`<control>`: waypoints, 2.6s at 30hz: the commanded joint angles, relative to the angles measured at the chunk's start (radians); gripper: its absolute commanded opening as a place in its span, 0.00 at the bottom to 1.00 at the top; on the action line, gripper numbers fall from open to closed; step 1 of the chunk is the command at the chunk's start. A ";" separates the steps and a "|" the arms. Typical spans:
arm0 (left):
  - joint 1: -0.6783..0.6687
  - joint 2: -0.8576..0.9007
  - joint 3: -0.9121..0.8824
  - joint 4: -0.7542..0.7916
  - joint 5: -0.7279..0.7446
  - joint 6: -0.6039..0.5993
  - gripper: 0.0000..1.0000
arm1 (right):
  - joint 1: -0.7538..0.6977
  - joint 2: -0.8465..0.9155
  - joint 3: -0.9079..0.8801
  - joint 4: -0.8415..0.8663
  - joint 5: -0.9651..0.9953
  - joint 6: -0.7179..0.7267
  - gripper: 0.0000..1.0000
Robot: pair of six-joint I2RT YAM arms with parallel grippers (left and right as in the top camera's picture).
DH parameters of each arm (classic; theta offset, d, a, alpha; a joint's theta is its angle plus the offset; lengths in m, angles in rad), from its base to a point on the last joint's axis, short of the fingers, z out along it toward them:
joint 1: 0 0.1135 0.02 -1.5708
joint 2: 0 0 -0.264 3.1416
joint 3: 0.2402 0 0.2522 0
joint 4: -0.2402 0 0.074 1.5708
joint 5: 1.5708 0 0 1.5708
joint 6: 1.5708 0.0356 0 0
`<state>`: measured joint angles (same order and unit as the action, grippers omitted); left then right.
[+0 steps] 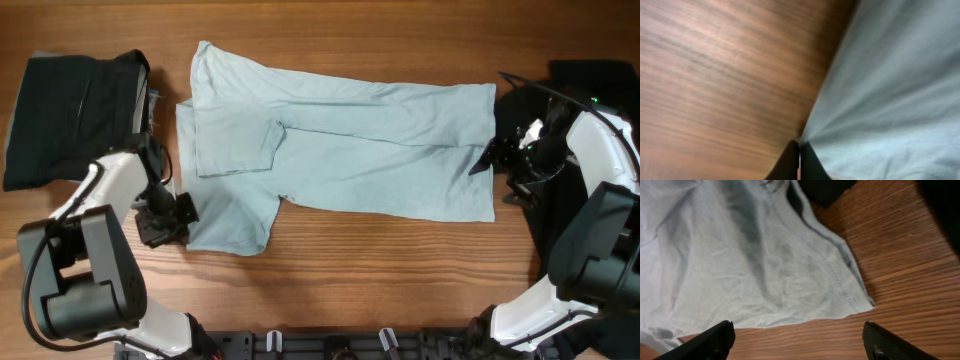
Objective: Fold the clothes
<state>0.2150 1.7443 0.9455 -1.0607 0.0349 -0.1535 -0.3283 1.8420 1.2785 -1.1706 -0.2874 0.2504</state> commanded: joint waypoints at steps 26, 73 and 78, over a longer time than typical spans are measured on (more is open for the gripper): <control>0.051 0.008 0.032 0.022 0.171 -0.034 0.73 | 0.008 0.002 -0.241 0.200 0.020 0.111 0.10; -0.124 -0.101 0.312 0.686 0.233 -0.203 0.04 | 0.008 -0.132 -0.101 0.589 -0.056 0.337 0.04; -0.124 -0.029 0.312 0.842 0.233 -0.252 0.04 | 0.008 -0.130 -0.101 0.669 -0.046 0.388 0.04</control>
<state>0.0967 1.6783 1.2438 -0.2703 0.2779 -0.3672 -0.3233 1.6939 1.1603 -0.5167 -0.3374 0.6094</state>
